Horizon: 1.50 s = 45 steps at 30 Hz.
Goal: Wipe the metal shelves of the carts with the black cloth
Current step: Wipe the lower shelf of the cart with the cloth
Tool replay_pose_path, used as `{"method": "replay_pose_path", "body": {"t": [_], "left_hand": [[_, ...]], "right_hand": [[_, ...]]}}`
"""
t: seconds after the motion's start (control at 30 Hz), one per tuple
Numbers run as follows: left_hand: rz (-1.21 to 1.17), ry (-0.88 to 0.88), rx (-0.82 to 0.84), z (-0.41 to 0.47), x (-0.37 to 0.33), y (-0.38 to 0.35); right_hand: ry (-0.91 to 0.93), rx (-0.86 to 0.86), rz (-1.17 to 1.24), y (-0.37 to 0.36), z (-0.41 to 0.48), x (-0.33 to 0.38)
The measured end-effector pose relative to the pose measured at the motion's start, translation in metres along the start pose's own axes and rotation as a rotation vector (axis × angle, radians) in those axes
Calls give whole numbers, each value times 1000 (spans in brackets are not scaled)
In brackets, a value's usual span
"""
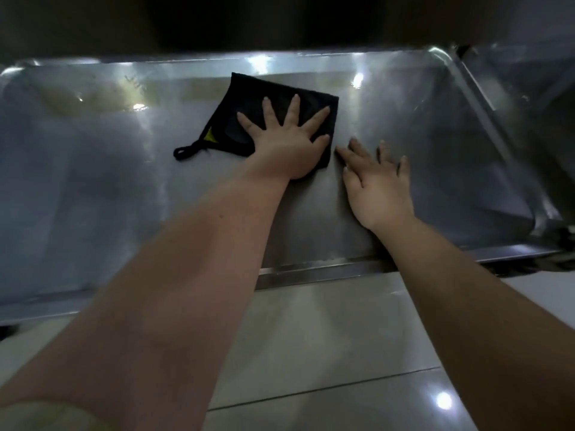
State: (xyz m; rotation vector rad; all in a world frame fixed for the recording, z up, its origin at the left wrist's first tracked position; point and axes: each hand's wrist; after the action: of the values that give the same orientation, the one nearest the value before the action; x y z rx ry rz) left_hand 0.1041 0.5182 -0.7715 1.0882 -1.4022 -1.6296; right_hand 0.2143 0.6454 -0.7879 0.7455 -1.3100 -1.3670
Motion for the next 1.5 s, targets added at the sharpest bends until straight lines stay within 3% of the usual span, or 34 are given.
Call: {"method": "replay_pose_path", "body": {"t": [0.27, 0.4, 0.5, 0.57, 0.63, 0.7, 0.77, 0.83, 1.03, 1.33, 1.5], "left_hand": [[9, -52, -37, -136, 9, 4], [32, -44, 38, -195, 8, 14], [-49, 27, 21, -181, 10, 29], [-73, 64, -157, -157, 21, 40], [-32, 29, -274, -136, 40, 45], [15, -11, -196, -123, 62, 42], [45, -41, -37, -119, 77, 40], [33, -78, -34, -119, 83, 45], [121, -66, -171, -161, 84, 76], [133, -47, -533, -280, 104, 154], [136, -88, -516, -309, 121, 247]], "right_hand": [[-15, -36, 39, -1, 0, 1], [-2, -41, 55, 3, -5, 4], [-79, -87, 346, 9, -13, 8], [-83, 8, 569, 18, -22, 24], [21, 110, 540, 22, -35, 46], [91, 67, 404, 18, -48, 65], [26, -6, 405, 20, -57, 77], [18, -64, 371, 30, -60, 85], [313, 67, 122, 70, -53, 95], [659, 119, 423, 152, -100, 120], [760, 26, 456, 228, -117, 164]]}}
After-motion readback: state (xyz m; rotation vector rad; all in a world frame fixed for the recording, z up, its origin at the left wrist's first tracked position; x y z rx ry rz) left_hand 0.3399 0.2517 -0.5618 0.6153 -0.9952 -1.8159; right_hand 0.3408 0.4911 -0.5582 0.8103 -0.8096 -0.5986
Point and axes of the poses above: each hand's wrist, its own z-axis towards the middle knuckle, its own y-axis out of the back of the hand, x = y × z, and after that the axes turned 15 degrees about -x, right-handed
